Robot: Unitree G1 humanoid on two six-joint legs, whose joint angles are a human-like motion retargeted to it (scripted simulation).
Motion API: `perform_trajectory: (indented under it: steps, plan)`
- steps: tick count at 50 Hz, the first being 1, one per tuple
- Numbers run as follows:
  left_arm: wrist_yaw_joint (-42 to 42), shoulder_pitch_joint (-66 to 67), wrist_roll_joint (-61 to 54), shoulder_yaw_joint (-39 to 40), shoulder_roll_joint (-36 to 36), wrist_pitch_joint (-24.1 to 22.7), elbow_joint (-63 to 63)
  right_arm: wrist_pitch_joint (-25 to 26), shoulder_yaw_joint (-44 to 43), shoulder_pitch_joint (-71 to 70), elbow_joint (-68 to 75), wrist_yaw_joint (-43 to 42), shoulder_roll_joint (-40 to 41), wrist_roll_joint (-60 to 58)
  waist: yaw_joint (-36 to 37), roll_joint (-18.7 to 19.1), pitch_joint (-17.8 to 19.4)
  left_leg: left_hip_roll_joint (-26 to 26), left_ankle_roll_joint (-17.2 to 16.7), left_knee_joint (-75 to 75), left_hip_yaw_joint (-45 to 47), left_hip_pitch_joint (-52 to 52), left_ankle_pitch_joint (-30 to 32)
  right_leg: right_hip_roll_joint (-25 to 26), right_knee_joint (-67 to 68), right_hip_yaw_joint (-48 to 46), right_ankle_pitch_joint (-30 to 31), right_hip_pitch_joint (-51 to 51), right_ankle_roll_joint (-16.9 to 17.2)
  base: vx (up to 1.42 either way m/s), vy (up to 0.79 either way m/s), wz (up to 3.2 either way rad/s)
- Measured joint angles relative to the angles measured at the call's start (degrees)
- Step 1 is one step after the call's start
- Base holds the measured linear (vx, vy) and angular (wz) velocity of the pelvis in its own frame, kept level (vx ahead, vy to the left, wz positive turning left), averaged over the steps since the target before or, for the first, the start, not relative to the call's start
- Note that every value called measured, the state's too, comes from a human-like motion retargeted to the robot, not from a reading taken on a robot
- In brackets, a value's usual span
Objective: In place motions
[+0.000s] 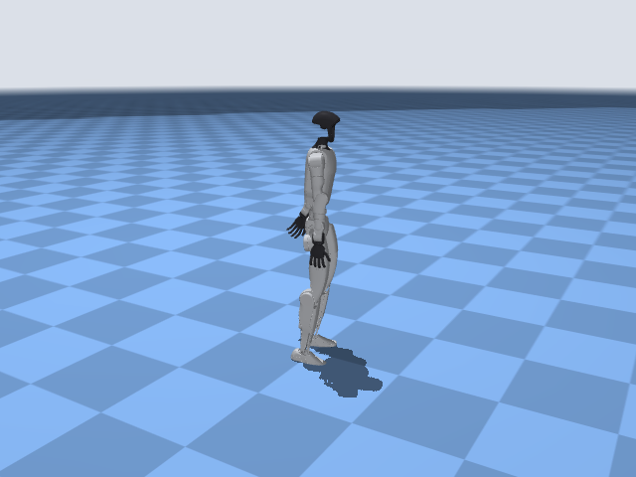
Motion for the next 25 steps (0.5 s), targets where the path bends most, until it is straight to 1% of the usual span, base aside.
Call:
perform_trajectory:
  steps: [3, 5, 8, 11, 15, 18, 20, 23, 25]
  plan:
    - [-1.5, 7.9, -2.4, 3.4, 0.9, 3.8, 1.7, -1.9, 2.1, -5.5, -8.9, 0.1, 2.7, -2.5, -0.3, 0.0, 0.3, 0.7, -0.1, 1.3, 2.1, 0.4, -1.0, 0.2, 0.3, 1.4, 0.4, 0.0, -0.3, 0.05, -0.01, -0.42]
    - [-0.6, 12.5, -4.4, 5.4, 0.8, 5.4, 1.7, -3.8, 4.8, -7.6, -15.7, -1.4, 4.0, -2.5, -0.5, 0.1, 0.1, 1.2, -0.4, 1.3, 3.5, 0.9, -1.3, 0.5, 0.6, 2.5, 0.6, -0.2, -0.4, 0.06, 0.00, -0.38]
    - [2.8, 16.1, -4.4, 10.1, -0.8, 6.3, 1.7, -7.0, 7.2, -10.8, -22.3, -4.4, 5.1, -4.0, -1.3, 0.6, -0.4, 1.6, -0.6, 0.6, 3.5, 1.3, -1.2, 1.1, 0.8, 3.1, 0.7, -0.5, -0.6, 0.01, -0.01, -0.08]
    - [4.5, 15.7, -8.4, 13.3, -1.8, 6.1, 1.7, -7.3, 8.9, -12.7, -25.9, -6.3, 5.9, -6.5, -1.9, 0.8, -1.2, 1.6, -0.7, -1.0, 2.9, 1.7, -0.9, 1.7, 0.8, 2.9, 0.8, -0.8, -0.8, -0.01, -0.04, 0.01]
    - [4.4, 9.3, -15.9, 14.1, -2.3, 5.1, 1.7, -6.7, 10.3, -11.3, -27.3, -5.9, 5.7, -10.0, -1.9, 0.7, -2.5, 1.3, -1.1, -3.7, 1.9, 2.1, 0.2, 2.3, 0.8, 2.5, 0.9, -1.2, -0.9, 0.00, -0.05, 0.12]
    - [3.7, 0.6, -19.0, 12.1, -2.5, 3.9, 1.7, -7.2, 9.8, -7.2, -25.2, -9.1, 5.3, -9.7, -1.7, 0.4, -3.5, 1.1, -1.6, -5.1, 1.4, 1.8, 1.3, 2.4, 0.6, 1.5, 0.7, -1.4, -0.9, -0.03, -0.05, 0.34]
    - [2.1, -6.0, -19.0, 10.1, -2.8, 3.7, 1.7, -7.8, 8.0, -3.5, -22.3, -12.0, 5.2, -8.2, -1.7, 0.2, -4.0, 0.9, -1.7, -5.4, 0.3, 1.4, 1.9, 2.2, 0.5, 0.4, 0.5, -1.3, -1.0, -0.03, -0.04, 0.45]
    - [-5.1, -16.8, -16.5, 6.3, -3.6, 4.9, 0.4, -8.4, 2.8, 1.9, -14.8, -13.4, 4.8, -5.4, -2.3, -0.3, -4.0, 0.6, -1.7, -5.4, -1.3, 0.8, 2.5, 2.0, 0.3, -1.9, 0.1, -0.6, -1.2, -0.03, -0.03, 0.53]
    - [-10.3, -22.5, -14.6, 3.8, -5.0, 5.2, -2.8, -7.3, -0.7, 5.3, -8.6, -12.9, 4.0, -3.7, -2.9, -0.4, -4.0, 0.5, -1.7, -5.2, -2.3, 0.5, 2.7, 1.8, 0.2, -2.9, -0.2, -0.2, -1.3, -0.01, -0.01, 0.38]
